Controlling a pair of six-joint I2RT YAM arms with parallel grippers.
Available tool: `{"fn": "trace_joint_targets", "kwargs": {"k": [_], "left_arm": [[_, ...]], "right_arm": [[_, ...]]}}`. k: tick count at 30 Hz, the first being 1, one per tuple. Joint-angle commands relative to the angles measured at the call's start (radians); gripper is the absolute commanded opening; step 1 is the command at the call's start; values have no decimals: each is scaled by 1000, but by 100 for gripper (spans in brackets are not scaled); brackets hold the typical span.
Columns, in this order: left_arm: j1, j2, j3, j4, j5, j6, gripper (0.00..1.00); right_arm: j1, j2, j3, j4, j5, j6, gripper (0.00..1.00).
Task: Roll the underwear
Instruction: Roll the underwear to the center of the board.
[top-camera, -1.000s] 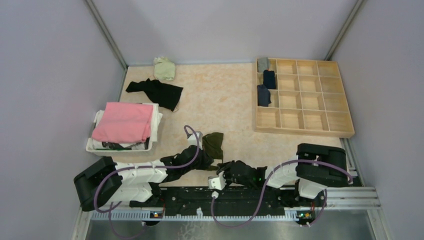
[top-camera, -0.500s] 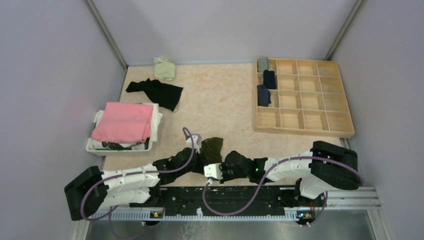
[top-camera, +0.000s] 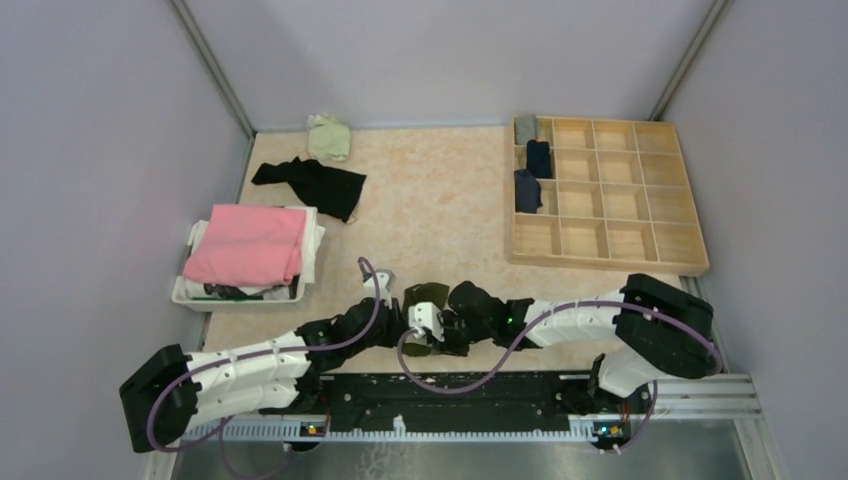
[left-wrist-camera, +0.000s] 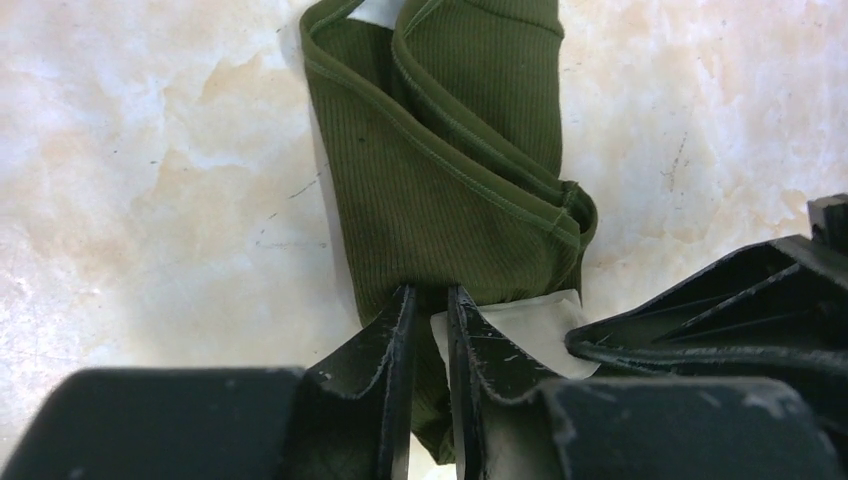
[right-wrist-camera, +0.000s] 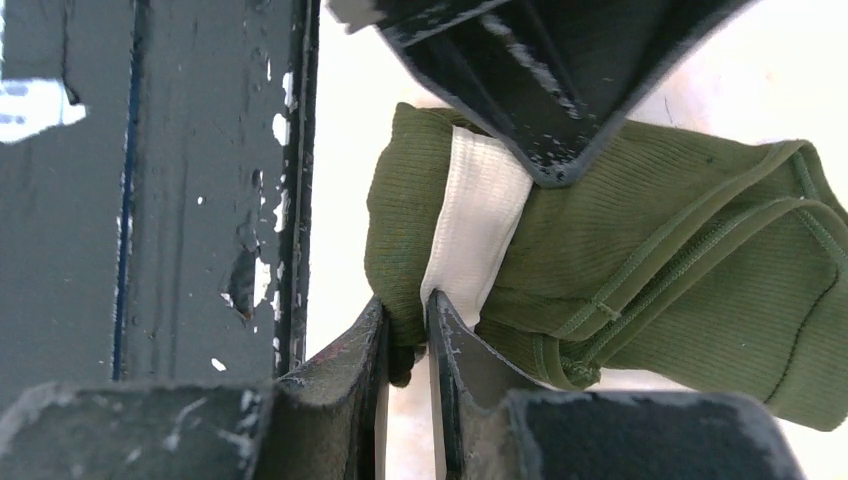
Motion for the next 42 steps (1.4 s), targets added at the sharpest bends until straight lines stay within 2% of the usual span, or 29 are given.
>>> {"fn": "trace_joint_targets", "kwargs": {"k": [1,11,19,27,33,42], "left_arm": [[0,-12,-29,5,-21,21,23],[1,0,13,7,-19,171,23],[1,30,3,127,-8,245,20],[2,-176,-29,93,-113,230,21],[2,-316,-41,5,-126,184,22],[1,-366,-50,-29,-72,188,20]], "right_arm": [[-62,31,48,-38,-179,151,0],[-135,126,134,-129,-306,235,0],[-159,165,165,-168,-339,265,0],[-213,182,127,-80,-416,376,0],[-248,226,122,-26,-459,447,0],[-345,256,101,75,-541,610,0]]}}
